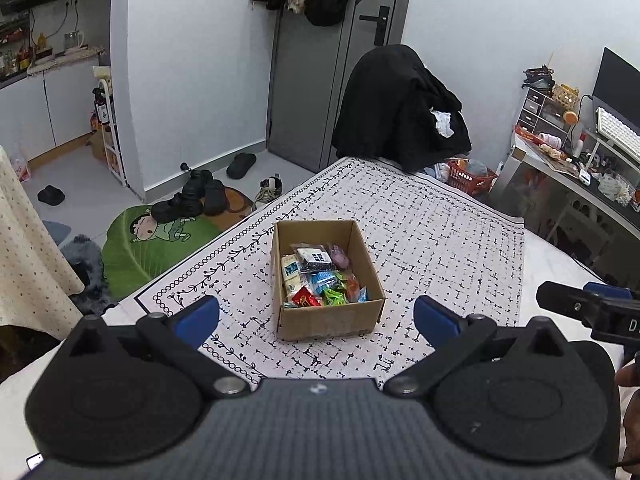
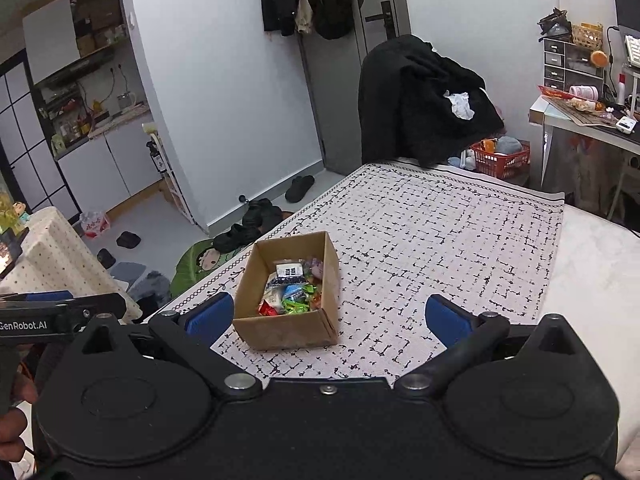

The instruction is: Organize snacks

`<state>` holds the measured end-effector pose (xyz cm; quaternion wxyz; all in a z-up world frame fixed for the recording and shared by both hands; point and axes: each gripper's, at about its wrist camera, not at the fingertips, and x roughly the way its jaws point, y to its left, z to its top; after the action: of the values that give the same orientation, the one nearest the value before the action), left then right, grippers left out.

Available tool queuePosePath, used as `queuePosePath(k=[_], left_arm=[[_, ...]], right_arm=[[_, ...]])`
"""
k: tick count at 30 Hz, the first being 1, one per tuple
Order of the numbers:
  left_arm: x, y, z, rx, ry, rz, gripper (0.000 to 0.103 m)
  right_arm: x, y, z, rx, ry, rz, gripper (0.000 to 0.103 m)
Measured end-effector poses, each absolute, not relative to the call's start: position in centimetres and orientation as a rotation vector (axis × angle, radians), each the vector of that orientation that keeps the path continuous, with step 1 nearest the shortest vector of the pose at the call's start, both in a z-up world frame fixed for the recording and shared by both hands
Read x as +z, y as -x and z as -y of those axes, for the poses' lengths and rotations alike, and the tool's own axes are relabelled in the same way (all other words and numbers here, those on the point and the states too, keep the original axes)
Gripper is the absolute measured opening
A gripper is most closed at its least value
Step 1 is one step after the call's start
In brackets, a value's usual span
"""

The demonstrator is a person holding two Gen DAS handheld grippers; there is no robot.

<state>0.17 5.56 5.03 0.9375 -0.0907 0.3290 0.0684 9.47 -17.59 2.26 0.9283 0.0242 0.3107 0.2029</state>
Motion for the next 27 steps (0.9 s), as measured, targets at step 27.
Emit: queuePosePath(k=[27], left_arm=[[5.25,0.47,-5.41,0.15,0.18,-0.665,0.103]], right_arm=[[1.86,-9.25,17.99,0.4,-0.055,-0.634,0.103]])
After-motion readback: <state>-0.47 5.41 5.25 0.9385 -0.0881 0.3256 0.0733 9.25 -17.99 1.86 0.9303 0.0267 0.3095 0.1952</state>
